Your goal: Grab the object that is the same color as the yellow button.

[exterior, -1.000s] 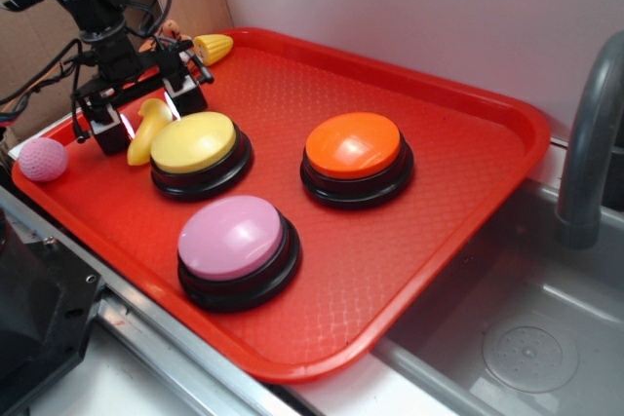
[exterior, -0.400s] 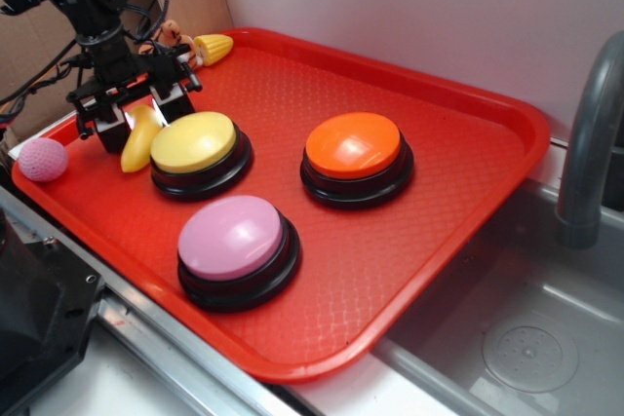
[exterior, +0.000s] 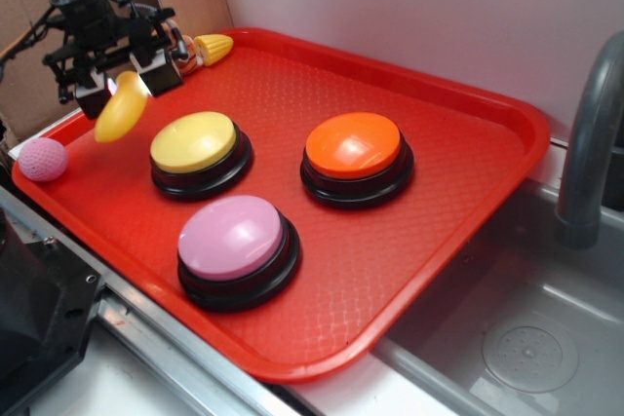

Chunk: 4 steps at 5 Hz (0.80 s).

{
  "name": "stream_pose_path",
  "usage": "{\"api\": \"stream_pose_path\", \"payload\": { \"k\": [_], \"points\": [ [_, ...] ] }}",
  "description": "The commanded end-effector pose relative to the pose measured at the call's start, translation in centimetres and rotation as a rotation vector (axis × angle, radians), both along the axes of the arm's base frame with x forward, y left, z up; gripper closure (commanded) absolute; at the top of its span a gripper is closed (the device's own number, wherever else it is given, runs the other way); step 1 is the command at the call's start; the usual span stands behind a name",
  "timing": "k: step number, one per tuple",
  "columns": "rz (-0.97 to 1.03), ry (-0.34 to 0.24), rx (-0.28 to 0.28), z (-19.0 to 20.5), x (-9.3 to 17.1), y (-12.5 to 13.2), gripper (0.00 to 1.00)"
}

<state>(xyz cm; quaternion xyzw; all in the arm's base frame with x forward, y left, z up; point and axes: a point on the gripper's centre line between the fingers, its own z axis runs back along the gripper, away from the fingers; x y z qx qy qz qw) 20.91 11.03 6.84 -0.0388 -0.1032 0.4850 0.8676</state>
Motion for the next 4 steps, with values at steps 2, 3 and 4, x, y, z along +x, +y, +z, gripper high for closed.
{"api": "stream_pose_path", "payload": {
  "k": [2, 3, 4],
  "points": [
    [-0.517, -0.041, 0.045, 8.7, -1.0, -3.6, 1.0],
    [-0.652, -0.032, 0.063, 10.0, -1.6, -5.5, 1.0],
    [-0.77, -0.03, 0.067, 10.9, -2.1, -8.0, 1.0]
  ]
}}
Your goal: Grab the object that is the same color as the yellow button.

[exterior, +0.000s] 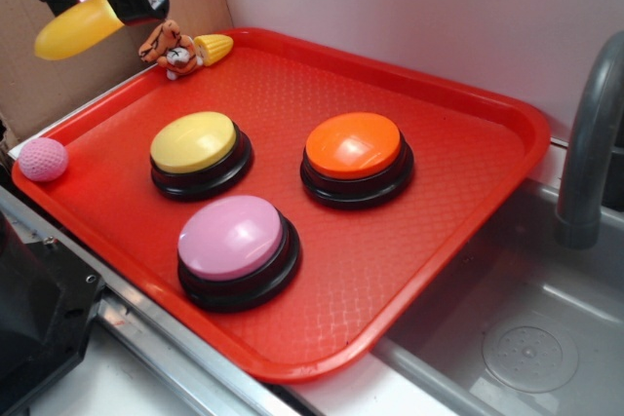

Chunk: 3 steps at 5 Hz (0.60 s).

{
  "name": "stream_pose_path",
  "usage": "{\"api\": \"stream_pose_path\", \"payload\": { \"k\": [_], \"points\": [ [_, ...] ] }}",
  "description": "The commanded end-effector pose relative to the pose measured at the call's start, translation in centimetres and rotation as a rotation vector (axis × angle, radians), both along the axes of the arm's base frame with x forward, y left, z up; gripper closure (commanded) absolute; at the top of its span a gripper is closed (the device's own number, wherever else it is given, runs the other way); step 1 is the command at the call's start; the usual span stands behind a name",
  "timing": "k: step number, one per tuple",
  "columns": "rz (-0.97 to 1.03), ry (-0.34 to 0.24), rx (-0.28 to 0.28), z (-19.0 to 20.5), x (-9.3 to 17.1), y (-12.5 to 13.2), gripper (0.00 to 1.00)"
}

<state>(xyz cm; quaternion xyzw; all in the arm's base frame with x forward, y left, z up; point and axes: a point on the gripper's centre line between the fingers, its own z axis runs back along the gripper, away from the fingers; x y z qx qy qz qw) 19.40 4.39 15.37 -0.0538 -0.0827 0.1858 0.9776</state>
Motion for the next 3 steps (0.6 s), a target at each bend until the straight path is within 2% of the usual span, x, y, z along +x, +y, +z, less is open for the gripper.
{"api": "stream_pose_path", "payload": {
  "k": [1, 2, 3],
  "points": [
    [-0.287, -0.046, 0.065, 2.5, -1.4, -5.1, 1.0],
    [-0.331, -0.038, 0.046, 1.9, -1.9, -6.4, 1.0],
    [-0.337, -0.035, 0.031, 1.4, -2.0, -6.3, 1.0]
  ]
}}
